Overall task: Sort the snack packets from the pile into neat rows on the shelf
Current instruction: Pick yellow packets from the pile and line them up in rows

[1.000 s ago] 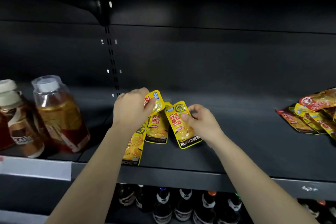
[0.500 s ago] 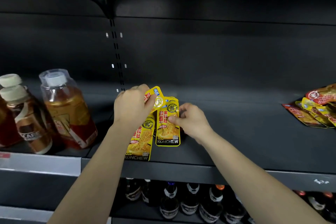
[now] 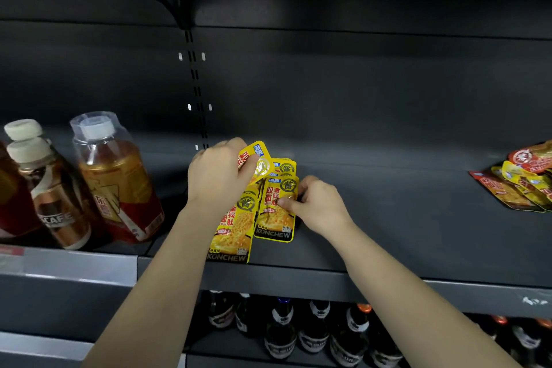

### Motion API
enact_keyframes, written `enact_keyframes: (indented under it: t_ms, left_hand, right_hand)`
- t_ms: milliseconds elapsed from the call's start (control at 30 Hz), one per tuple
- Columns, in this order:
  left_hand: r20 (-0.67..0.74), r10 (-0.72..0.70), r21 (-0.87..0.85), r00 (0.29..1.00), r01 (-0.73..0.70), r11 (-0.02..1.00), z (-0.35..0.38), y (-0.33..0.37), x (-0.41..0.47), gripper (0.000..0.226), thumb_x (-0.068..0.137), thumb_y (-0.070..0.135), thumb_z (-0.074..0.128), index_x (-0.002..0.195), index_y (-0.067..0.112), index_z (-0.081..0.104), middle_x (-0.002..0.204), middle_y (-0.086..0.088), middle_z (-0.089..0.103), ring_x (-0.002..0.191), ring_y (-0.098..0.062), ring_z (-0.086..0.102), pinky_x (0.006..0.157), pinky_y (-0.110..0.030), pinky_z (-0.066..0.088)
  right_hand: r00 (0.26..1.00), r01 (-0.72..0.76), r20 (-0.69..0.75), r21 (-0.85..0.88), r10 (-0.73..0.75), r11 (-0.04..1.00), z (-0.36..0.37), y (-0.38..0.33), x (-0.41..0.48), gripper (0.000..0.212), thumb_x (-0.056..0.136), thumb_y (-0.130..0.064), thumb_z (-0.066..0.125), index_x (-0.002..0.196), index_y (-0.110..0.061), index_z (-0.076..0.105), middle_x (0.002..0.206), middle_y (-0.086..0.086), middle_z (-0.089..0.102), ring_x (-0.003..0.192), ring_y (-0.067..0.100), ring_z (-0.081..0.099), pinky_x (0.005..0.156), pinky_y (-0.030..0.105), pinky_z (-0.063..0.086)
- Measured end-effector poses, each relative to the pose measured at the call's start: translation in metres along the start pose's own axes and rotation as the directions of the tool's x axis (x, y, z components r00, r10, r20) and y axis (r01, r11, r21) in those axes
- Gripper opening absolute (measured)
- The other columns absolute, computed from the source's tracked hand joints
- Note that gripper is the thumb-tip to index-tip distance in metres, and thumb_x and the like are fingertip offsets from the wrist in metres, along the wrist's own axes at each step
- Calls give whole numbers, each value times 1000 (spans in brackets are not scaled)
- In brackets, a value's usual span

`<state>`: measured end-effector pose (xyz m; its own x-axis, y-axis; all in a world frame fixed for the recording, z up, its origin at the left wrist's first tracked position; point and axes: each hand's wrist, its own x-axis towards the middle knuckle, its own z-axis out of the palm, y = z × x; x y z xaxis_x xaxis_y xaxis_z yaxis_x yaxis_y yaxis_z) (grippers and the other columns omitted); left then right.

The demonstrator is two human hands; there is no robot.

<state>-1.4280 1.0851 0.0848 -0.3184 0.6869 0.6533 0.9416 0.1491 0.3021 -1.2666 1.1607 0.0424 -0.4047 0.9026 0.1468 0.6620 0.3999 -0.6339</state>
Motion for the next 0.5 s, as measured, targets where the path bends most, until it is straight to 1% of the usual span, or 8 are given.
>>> enact_keyframes:
  t_ms: [67, 167, 267, 367, 500]
  left_hand:
    - [-2, -2, -7, 1000, 2, 1000, 0, 0, 0, 27, 94, 39, 53, 101, 14, 62, 87, -6, 65, 81, -30, 60, 66, -31, 31]
    - [-2, 2, -5, 1000, -2, 1000, 1, 1, -1, 28, 94, 39, 52, 102, 14, 62, 88, -5, 65, 81, -30, 60, 66, -31, 33]
    - [-7, -5, -9, 1000, 4, 1000, 2, 0, -3, 28, 94, 40, 53, 101, 15, 62, 88, -5, 65, 80, -30, 60, 66, -32, 36]
    - [-15, 4, -25, 1000, -4, 1000, 2, 1, -3, 28, 94, 40, 53, 101, 14, 62, 87, -5, 66, 80, -30, 60, 67, -34, 40]
    - [6, -3, -64, 1000, 3, 998, 0, 3, -4, 27, 93, 41, 53, 99, 16, 62, 86, -3, 66, 80, -28, 59, 66, -34, 41]
  right_hand:
    - [1000, 2, 9, -33, -2, 999, 0, -1, 0, 41, 77, -48, 75, 87, -16, 52, 76, -6, 55, 76, 18, 56, 61, 28, 38]
    - [1000, 17, 22, -72, -15, 997, -1, -2, -1, 42, 77, -49, 74, 87, -16, 50, 77, -7, 53, 77, 17, 55, 62, 29, 38]
    - [999, 23, 32, -79, -20, 997, -2, -4, -3, 41, 77, -50, 73, 88, -17, 50, 76, -9, 51, 78, 16, 54, 62, 28, 39]
    - [999, 23, 36, -97, -20, 995, -3, -6, -4, 42, 77, -50, 73, 89, -17, 49, 81, -7, 54, 82, 18, 57, 63, 28, 38]
    - [999, 23, 32, -52, -21, 998, -4, -8, -7, 53, 74, -47, 77, 96, -18, 37, 91, -6, 53, 90, 21, 56, 67, 30, 38]
